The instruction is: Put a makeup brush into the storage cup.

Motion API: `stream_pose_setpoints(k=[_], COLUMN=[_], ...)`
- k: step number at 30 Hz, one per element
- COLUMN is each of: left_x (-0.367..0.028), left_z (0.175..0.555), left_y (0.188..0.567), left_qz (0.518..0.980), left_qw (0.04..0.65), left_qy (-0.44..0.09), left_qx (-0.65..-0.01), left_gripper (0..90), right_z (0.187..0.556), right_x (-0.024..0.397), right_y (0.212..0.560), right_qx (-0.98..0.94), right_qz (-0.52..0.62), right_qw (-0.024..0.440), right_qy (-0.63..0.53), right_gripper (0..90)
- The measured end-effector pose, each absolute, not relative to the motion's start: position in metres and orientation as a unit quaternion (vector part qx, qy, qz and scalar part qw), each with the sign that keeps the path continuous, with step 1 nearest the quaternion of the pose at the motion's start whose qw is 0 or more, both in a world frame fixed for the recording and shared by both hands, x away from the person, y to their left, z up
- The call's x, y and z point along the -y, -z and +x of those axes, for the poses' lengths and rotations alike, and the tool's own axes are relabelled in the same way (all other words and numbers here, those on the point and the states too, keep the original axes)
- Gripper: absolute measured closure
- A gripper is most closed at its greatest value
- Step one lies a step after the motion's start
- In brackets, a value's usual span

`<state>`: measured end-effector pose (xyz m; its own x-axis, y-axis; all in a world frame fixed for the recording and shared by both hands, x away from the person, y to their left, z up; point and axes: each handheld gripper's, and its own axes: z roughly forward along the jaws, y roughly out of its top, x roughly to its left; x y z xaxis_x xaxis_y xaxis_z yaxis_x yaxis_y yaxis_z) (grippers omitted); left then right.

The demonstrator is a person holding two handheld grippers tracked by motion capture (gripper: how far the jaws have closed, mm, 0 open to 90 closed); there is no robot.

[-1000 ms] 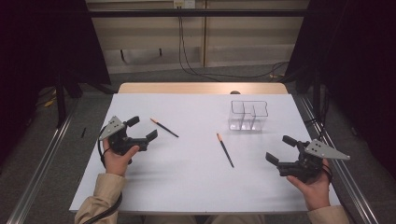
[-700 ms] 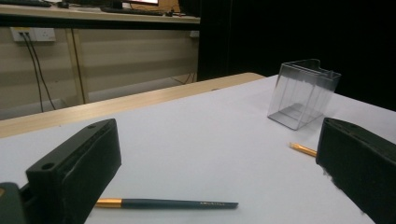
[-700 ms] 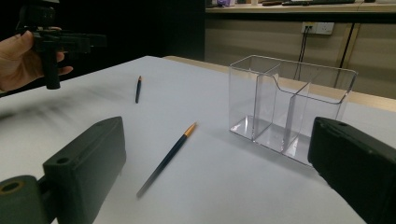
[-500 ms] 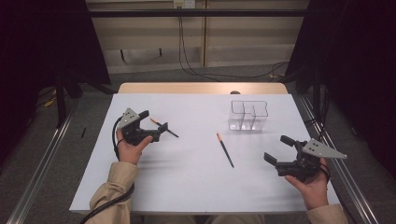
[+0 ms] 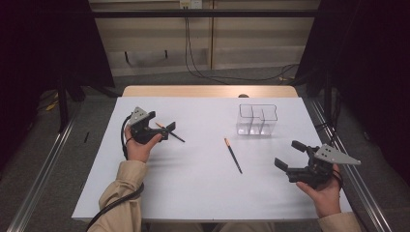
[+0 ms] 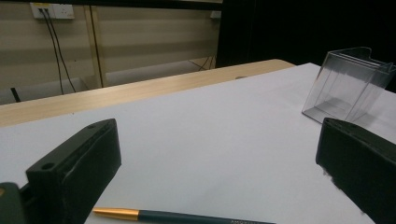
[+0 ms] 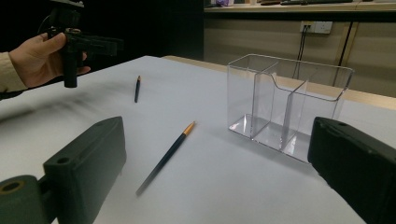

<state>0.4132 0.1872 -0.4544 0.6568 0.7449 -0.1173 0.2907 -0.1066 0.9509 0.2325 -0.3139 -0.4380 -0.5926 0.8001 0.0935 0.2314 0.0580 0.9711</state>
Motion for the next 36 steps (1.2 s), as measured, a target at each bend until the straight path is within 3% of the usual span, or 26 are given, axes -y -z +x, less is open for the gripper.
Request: stream_pose_setpoints(k=[19,36], left_x=[-0.174,-0.162], left_z=[0.434,0.454], left_y=[0.449,0.452], left_qz=[0.763,0.795], left_qw=[0.459,0.325], left_qy=[-0.196,-0.128], left_qx=[-0.41,-0.497], left_gripper=[0.0,0.1], right_z=[0.233,0.234], right_x=[0.313,0.313], right_y=[0.439,0.439], right_qx=[-0.684,-0.686], right_qz=[0.38,0.379], right_qw=[0.245,0.244], right_qy=[-0.572,-0.571], right_gripper=[3.9,3.9])
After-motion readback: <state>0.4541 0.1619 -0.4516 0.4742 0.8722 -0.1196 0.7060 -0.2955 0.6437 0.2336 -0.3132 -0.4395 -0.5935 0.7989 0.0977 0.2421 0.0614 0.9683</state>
